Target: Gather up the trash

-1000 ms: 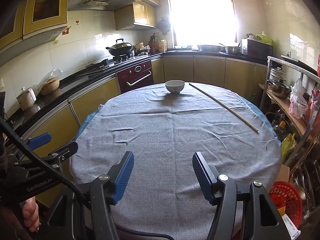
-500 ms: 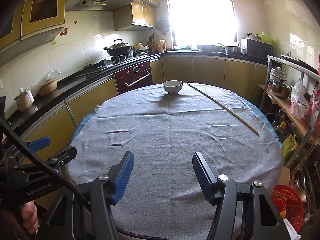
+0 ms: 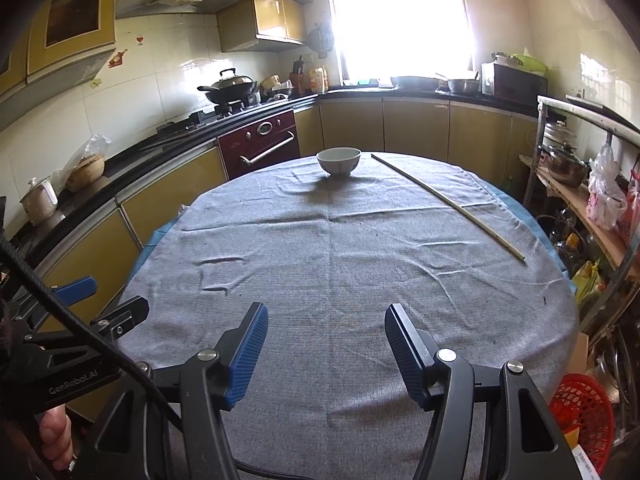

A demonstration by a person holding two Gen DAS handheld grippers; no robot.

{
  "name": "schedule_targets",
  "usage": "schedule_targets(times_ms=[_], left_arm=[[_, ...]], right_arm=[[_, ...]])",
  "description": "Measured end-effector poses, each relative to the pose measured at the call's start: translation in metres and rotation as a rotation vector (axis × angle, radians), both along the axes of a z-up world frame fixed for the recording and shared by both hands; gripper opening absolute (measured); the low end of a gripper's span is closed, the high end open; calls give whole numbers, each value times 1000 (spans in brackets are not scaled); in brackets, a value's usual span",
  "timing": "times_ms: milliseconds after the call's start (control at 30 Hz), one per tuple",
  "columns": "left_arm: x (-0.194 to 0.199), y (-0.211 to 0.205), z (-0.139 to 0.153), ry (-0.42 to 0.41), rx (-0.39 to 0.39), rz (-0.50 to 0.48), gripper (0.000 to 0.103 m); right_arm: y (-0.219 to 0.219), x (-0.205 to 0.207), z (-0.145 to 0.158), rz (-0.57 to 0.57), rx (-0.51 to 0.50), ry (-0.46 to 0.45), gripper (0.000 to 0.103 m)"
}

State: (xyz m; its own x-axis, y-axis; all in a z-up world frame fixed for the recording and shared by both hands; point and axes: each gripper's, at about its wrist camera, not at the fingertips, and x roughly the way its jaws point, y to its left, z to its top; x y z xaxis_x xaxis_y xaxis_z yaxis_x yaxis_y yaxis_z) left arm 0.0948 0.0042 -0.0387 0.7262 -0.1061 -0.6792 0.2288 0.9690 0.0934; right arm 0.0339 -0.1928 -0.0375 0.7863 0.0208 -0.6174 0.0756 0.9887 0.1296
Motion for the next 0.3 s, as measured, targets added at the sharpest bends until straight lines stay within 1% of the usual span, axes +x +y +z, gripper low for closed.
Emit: schedule_targets(times_ms=[133, 167, 200, 300], left_arm=[[15, -7, -11, 23, -17, -17, 82], [22, -9, -16, 36, -16, -18, 83], [28, -11, -22, 52, -14, -19, 84], [59, -16, -51, 148, -12, -11, 84]], right_arm=[[-9, 15, -13, -6, 13, 24, 65], [-12, 20, -17, -8, 15, 26, 66], [-16, 27, -24, -11, 14, 31, 70], [-27, 49, -46, -19, 17, 69, 71]])
